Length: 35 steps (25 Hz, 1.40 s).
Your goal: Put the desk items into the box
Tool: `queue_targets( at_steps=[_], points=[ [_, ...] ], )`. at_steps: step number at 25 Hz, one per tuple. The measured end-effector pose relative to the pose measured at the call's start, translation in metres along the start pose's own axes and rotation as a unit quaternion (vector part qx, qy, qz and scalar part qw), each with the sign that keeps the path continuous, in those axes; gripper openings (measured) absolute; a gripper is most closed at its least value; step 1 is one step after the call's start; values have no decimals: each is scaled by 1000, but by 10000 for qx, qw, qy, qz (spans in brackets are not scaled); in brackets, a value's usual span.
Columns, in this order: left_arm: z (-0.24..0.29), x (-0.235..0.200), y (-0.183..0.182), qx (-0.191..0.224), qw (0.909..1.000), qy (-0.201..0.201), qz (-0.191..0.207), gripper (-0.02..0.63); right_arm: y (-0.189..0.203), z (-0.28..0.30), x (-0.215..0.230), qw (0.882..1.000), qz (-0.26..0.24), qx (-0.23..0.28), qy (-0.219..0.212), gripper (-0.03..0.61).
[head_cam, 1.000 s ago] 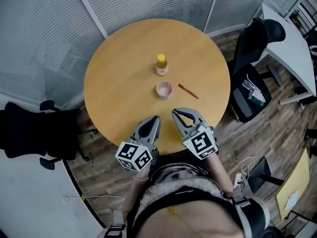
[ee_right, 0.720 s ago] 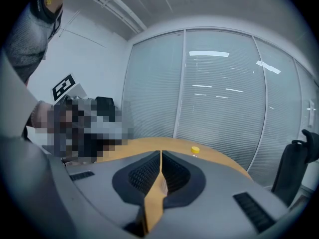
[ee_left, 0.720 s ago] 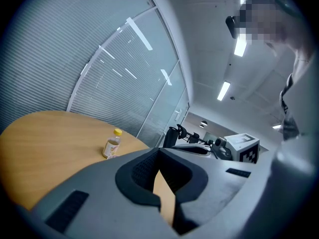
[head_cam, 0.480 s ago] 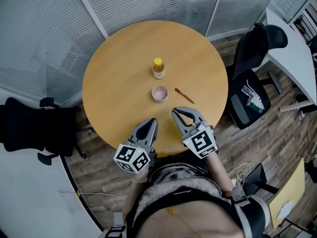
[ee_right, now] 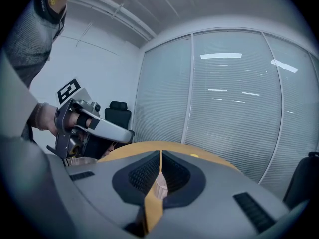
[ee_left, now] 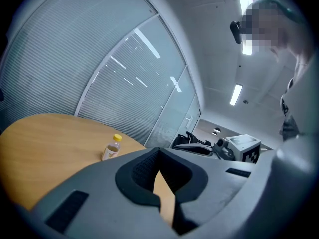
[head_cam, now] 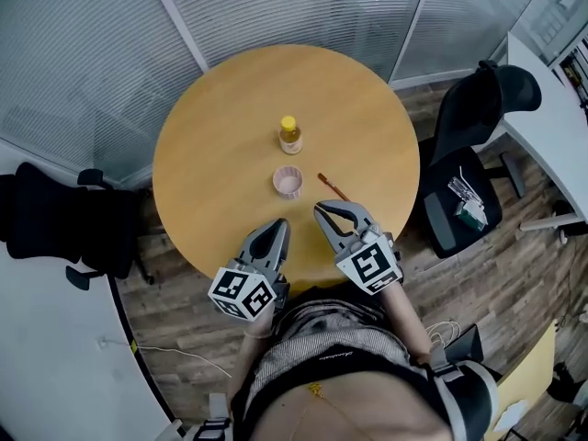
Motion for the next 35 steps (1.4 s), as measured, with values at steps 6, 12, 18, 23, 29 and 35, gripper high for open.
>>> queue_targets(
  at_steps=[6, 12, 18, 23, 29, 35],
  points=[
    [6, 8, -1, 81, 9999, -10, -80, 3, 1, 1, 5, 9998, -56, 73, -176, 25],
    [9, 10, 3, -20, 9999, -95, -69, 2, 0, 3, 7, 9996, -62, 114, -237, 25],
    [8, 14, 4, -87, 9998, -114, 116, 2, 3, 3, 6, 9995, -136, 48, -274, 25],
    [7, 16, 7, -116, 9998, -101, 120, 2, 8, 2, 10, 9998, -5, 17, -198, 25],
    [6, 15, 10, -121, 9997, -177, 75, 2, 23, 3, 22, 9998, 51, -163, -57, 25],
    [3, 13, 13, -130, 9995, -302, 32, 2, 43, 4, 39, 9990, 82, -419, 139, 25]
  ],
)
Point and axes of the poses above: the fingertips, and each gripper's own axes: z forward along the fingers, x to its right, y out of its underside, the point moved 5 cm from there along -z, backward along the fingers, and after that the axes turned 3 degrees about -z, right-handed, at the moved point
